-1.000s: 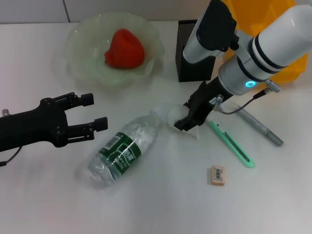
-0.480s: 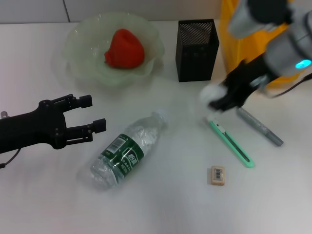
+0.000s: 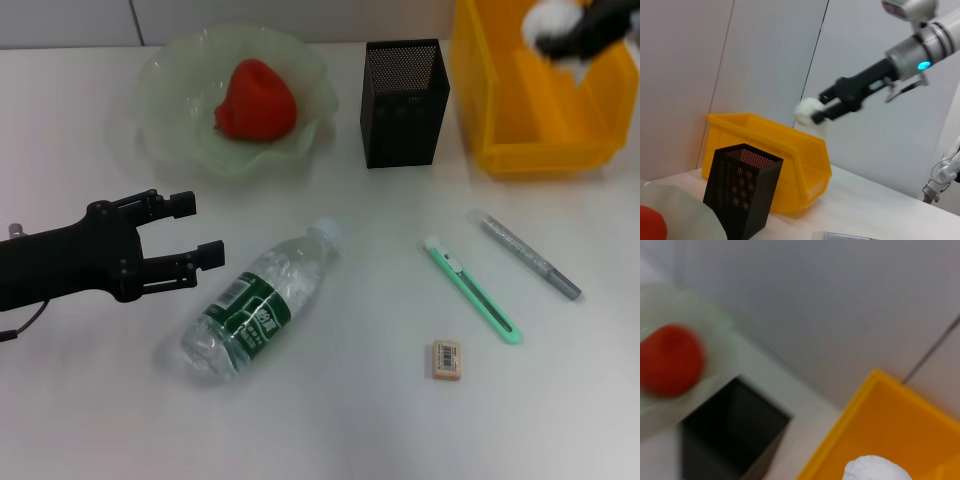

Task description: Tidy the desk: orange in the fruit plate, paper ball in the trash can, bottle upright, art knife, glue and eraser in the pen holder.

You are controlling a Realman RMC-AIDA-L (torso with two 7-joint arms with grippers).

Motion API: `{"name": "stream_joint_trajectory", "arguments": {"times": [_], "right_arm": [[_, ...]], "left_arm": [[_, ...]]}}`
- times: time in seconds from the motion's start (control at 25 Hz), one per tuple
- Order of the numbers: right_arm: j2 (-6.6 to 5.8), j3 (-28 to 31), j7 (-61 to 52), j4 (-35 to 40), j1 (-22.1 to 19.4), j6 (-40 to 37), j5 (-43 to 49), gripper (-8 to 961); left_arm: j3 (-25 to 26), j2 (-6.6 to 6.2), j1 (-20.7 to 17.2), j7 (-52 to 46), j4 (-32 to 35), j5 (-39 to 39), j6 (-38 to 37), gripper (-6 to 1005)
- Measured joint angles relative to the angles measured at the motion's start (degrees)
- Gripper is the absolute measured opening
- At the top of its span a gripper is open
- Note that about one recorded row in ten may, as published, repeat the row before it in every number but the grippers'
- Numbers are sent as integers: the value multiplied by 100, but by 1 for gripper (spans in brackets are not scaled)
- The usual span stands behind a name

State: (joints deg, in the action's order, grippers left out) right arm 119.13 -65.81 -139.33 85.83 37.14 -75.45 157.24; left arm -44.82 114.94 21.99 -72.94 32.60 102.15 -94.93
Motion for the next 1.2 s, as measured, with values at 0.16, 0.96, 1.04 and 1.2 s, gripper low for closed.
{"name": "stream_joint_trajectory", "arguments": {"times": [0.16, 0.96, 1.04, 1.2], "right_arm": [[-4, 115, -33, -964, 142, 1195, 0, 597], [-11, 909, 1416, -602, -1130, 69, -3037, 776], [-16, 1315, 2308, -868, -1498, -753, -4239, 776], [-69, 1829, 3690, -1869, -1851, -1952, -5469, 776]], "left_arm": [[0, 2, 7, -5, 0, 25, 21, 843], [5, -155, 206, -1302, 373, 170, 38, 842], [4, -138, 232, -1553, 608, 292, 37, 842], [1, 106, 434, -2866, 1903, 1092, 26, 842]]}}
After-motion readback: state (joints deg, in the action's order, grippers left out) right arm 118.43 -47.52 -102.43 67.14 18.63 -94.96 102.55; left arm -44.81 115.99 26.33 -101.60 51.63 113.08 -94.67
